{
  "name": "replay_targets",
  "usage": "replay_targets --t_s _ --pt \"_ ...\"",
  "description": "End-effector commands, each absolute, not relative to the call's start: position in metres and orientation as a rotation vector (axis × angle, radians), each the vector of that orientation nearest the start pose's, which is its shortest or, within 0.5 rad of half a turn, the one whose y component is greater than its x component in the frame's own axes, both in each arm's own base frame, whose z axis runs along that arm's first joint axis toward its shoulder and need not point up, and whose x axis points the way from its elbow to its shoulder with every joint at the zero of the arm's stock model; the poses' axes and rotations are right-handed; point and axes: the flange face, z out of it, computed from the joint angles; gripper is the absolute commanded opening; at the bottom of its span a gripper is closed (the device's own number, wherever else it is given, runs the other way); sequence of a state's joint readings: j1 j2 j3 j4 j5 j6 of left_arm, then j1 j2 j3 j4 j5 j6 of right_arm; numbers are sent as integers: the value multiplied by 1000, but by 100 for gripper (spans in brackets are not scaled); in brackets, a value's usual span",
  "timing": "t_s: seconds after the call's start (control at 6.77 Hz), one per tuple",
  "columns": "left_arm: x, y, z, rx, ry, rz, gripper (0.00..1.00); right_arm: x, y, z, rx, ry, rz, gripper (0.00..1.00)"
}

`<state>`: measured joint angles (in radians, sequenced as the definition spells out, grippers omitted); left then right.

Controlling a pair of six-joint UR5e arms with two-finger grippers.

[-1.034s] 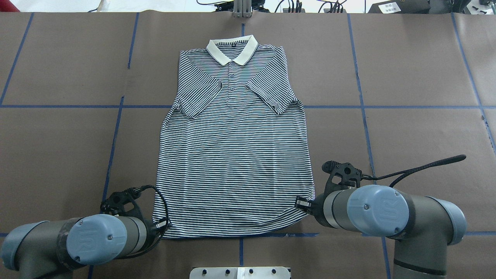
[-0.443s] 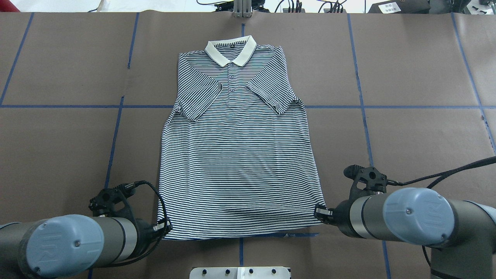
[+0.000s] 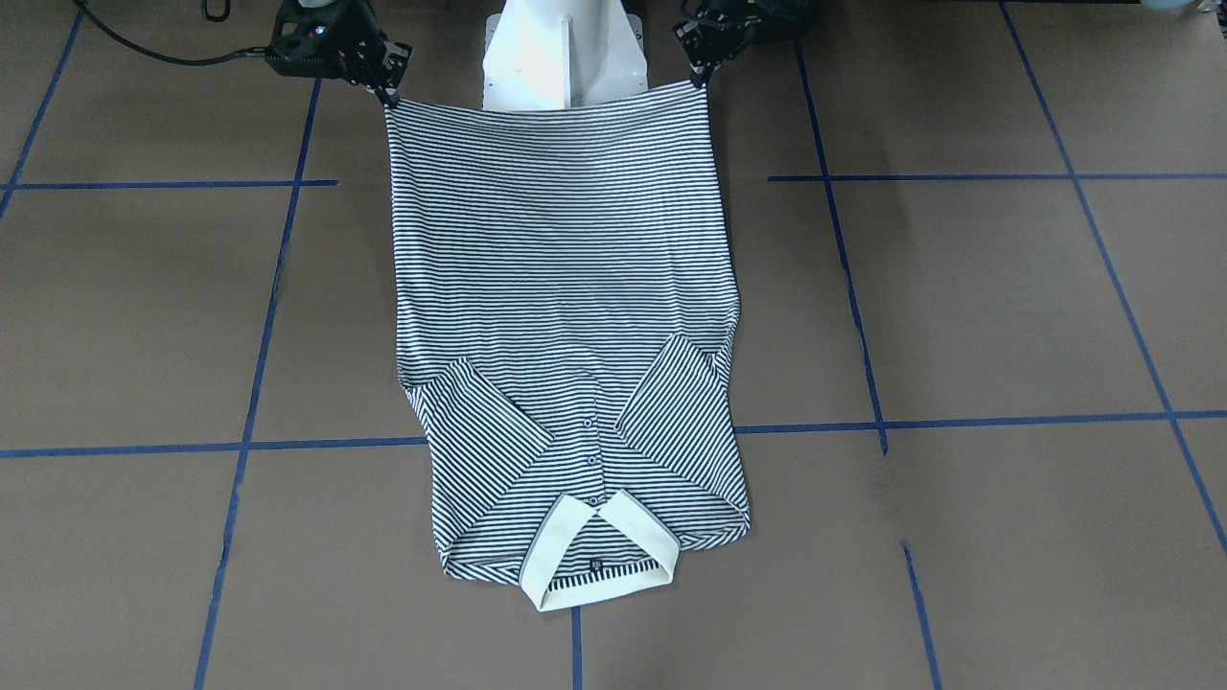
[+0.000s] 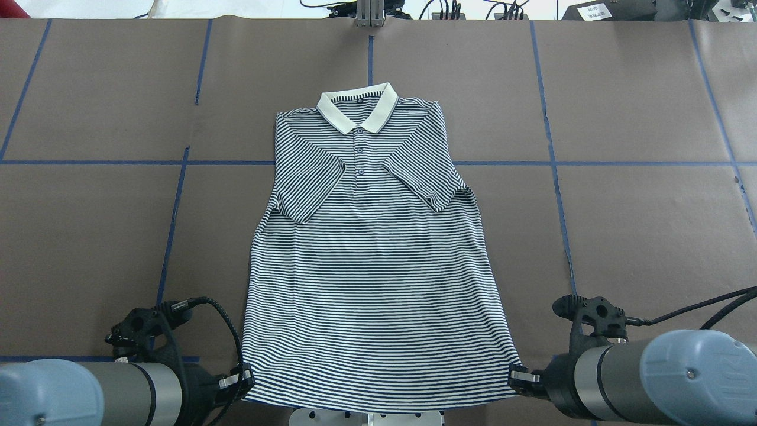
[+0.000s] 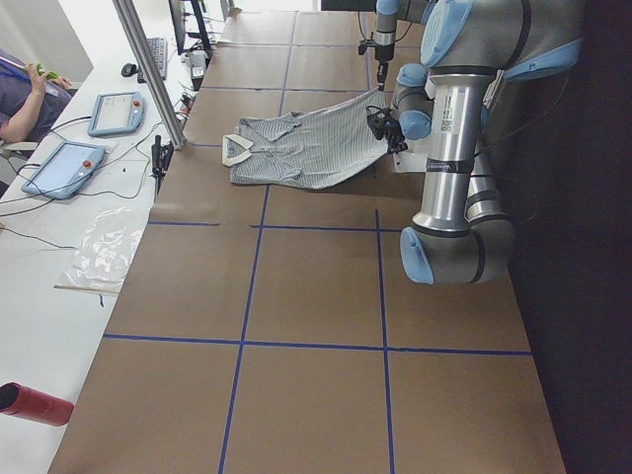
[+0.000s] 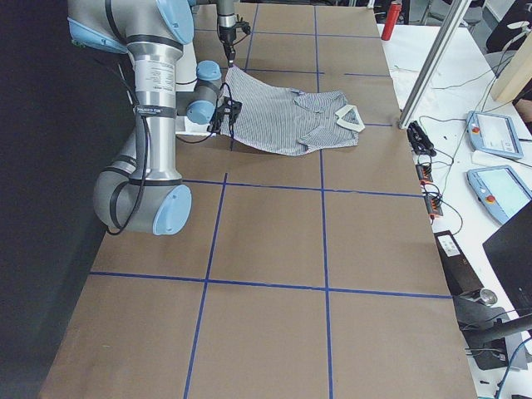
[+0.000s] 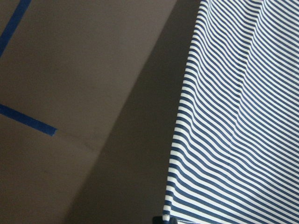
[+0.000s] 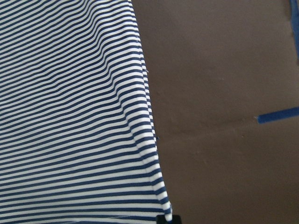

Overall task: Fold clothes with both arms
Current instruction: 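Lift the hem with both grippers and fold it toward the collar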

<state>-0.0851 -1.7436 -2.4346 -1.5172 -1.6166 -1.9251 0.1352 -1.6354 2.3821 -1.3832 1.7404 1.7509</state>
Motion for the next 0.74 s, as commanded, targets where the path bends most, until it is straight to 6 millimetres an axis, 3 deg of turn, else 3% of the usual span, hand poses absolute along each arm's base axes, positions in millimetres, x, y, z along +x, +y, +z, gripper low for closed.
replay_targets --t_s 0.0,0.15,0.3,0.44,0.59 --pt "389 -153 208 -182 965 -357 0 -368 -169 289 -184 -952 219 0" --pt "392 -158 209 -138 967 -294 0 -368 -199 288 -132 -966 252 0" --pt "391 -188 210 -76 967 -307 0 -364 -236 275 -20 -1004 210 0" --pt "388 -230 197 3 990 -314 0 -354 -277 277 78 -998 166 0" --pt "394 -282 203 49 956 -337 0 -366 -330 271 165 -991 145 0"
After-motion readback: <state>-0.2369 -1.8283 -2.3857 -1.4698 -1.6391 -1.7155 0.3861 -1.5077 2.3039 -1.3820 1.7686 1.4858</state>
